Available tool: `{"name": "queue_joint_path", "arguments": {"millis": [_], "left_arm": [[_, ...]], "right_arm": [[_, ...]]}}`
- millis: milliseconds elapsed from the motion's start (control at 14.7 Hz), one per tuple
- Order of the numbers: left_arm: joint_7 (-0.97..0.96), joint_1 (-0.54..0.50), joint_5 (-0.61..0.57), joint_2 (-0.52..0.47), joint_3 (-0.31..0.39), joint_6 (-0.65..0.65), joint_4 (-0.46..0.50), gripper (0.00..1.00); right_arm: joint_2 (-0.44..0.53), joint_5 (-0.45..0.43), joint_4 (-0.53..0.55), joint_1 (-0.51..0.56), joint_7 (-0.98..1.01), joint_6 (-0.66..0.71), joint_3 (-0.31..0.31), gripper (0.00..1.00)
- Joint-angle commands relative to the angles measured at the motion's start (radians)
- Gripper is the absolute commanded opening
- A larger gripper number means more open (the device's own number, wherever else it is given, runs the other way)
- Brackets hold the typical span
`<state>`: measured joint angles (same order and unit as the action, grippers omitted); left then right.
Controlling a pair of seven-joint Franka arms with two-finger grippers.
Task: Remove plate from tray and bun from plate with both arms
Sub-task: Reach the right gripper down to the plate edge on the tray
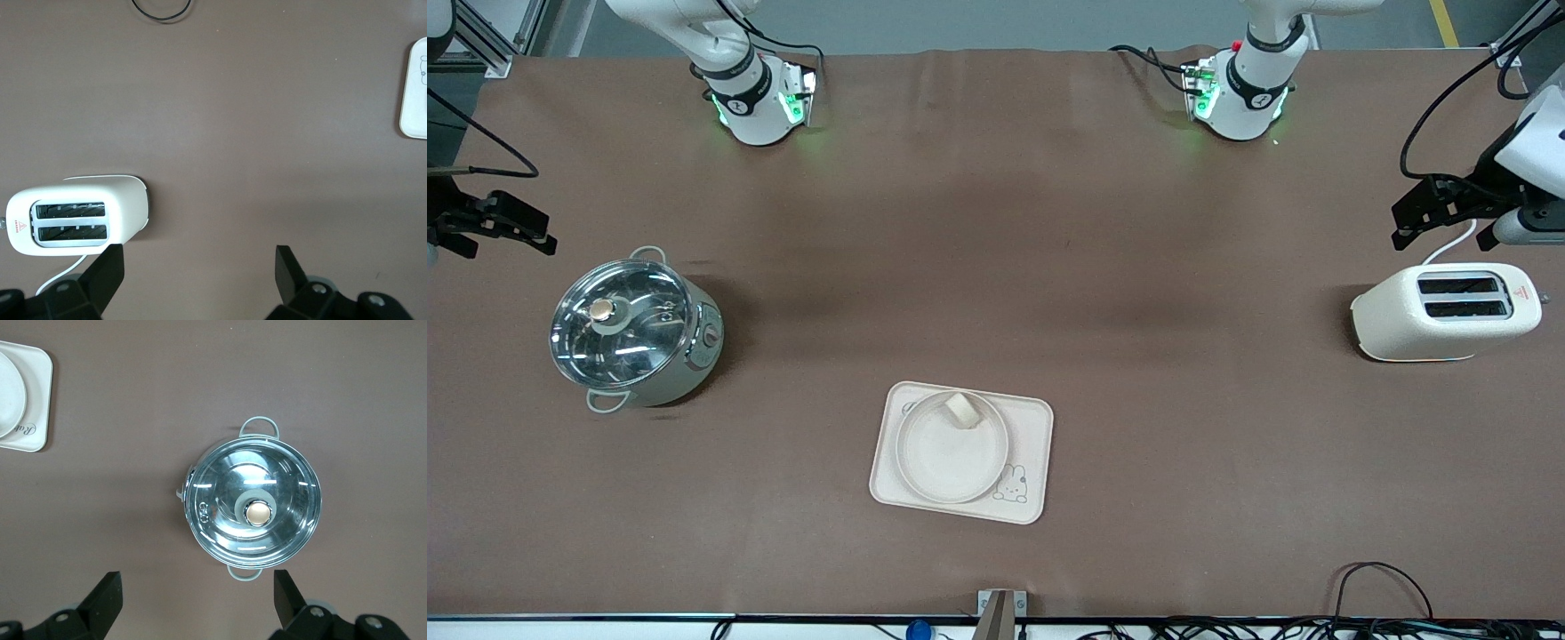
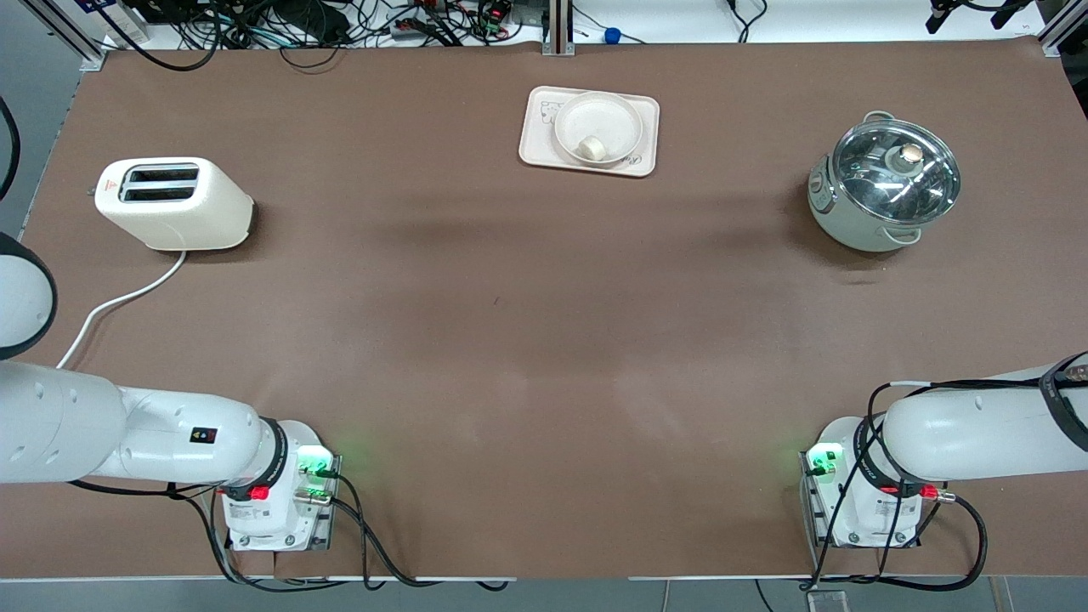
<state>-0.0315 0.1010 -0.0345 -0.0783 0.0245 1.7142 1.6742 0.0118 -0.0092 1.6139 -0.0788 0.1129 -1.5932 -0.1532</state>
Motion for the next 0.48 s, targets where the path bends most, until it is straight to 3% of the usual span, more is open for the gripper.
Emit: {"name": "queue_joint_path", "arguments": {"millis": [0, 204, 408], "left_arm": [[0.060, 0.000, -0.008, 0.011, 0.000, -0.028, -0.031, 1.00], [0.042, -0.004, 0.005, 0.018, 0.002, -0.027, -0.042, 1.00], [-0.038, -0.004, -0.007, 0.022, 0.000, -0.027, -0.045, 1.00]], "right_arm": [[0.010, -0.018, 0.011, -0.002, 0.005, 0.002, 0.003, 1.00], [0.008, -0.012, 0.011, 0.001, 0.005, -0.008, 0.003, 1.00], [-0.065, 0.104, 0.015, -0.001, -0.004, -0.071, 0.003, 1.00]]}}
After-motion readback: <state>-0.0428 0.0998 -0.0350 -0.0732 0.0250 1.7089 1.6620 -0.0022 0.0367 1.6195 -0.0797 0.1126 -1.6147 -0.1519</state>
